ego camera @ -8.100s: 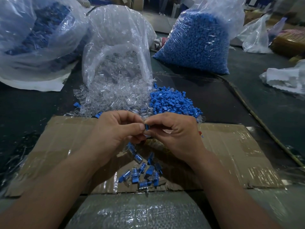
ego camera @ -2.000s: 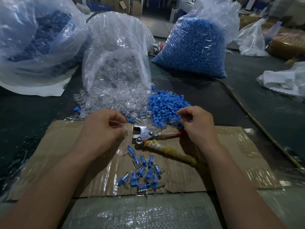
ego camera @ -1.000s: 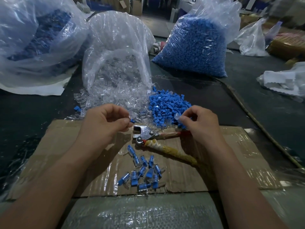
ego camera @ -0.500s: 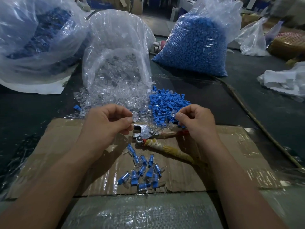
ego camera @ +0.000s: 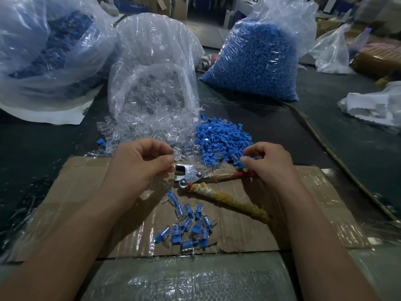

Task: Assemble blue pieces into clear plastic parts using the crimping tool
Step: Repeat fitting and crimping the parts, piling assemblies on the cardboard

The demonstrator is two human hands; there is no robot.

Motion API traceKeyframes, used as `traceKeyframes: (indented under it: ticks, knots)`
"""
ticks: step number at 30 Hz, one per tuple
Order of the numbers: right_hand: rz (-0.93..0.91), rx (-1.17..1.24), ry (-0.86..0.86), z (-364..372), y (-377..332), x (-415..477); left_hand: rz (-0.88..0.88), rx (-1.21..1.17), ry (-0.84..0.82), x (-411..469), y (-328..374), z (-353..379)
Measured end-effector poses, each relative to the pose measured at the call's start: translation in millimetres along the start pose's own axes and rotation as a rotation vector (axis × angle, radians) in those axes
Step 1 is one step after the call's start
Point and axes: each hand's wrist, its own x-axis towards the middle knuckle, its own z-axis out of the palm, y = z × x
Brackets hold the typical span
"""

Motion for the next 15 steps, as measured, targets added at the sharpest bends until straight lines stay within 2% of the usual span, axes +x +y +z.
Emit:
traceKeyframes:
  ticks: [7, 12, 15]
  knots:
    - [0.021, -0.235, -0.051, 6.7, -2.6, 3.3, 0.002, 0.002, -0.006, -0.5, -0.1, -0.5]
    - [-0.03, -0.17, 0.065, 14.0, -6.4, 3.9, 0.002, 0.013, 0.002, 0.1, -1.8, -0.7]
    - [-0.057, -0.204, 0.015, 19.3, -9.3, 6.4, -0.008, 0.021, -0.004, 0.6, -2.4, -0.5]
